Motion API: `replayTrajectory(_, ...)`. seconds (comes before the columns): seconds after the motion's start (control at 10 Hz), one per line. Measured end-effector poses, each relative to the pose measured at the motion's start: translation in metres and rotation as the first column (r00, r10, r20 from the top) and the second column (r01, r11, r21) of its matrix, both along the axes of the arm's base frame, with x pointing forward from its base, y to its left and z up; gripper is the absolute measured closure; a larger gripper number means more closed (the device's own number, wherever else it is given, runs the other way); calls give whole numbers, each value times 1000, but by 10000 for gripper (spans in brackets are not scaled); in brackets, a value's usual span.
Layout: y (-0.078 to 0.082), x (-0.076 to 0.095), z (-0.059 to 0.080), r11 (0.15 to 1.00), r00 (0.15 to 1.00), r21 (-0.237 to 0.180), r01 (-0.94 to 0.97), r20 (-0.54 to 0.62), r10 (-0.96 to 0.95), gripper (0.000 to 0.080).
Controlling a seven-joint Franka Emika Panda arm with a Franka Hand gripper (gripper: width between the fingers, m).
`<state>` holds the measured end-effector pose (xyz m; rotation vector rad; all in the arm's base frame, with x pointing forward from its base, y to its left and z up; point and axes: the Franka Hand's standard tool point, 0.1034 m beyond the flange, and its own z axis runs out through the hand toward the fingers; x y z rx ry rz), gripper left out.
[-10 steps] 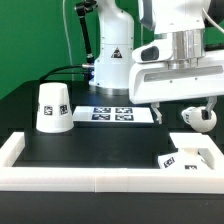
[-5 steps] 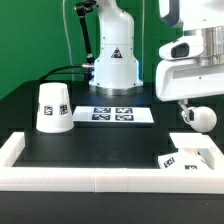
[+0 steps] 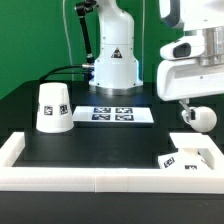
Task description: Assemble lamp
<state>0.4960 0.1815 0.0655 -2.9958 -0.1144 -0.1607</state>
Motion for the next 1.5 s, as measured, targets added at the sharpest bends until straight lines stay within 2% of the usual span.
replayTrajectory(0.4, 12, -8, -2, 978, 978, -16, -206, 18, 206, 100)
replayTrajectory(0.9, 12, -8, -2, 979, 979, -16, -205, 18, 205, 100)
replayTrajectory(1.1, 36, -28, -1, 955, 955, -35, -293, 36, 295, 100)
replayTrajectory(1.2, 40, -37, 1, 950, 950, -38, -309, 34, 310, 100)
replayTrajectory(1.4, 34, -50, -2, 946, 946, -44, -320, 33, 322, 100)
replayTrajectory(1.5, 26, -49, -3, 944, 945, -48, -325, 17, 326, 100)
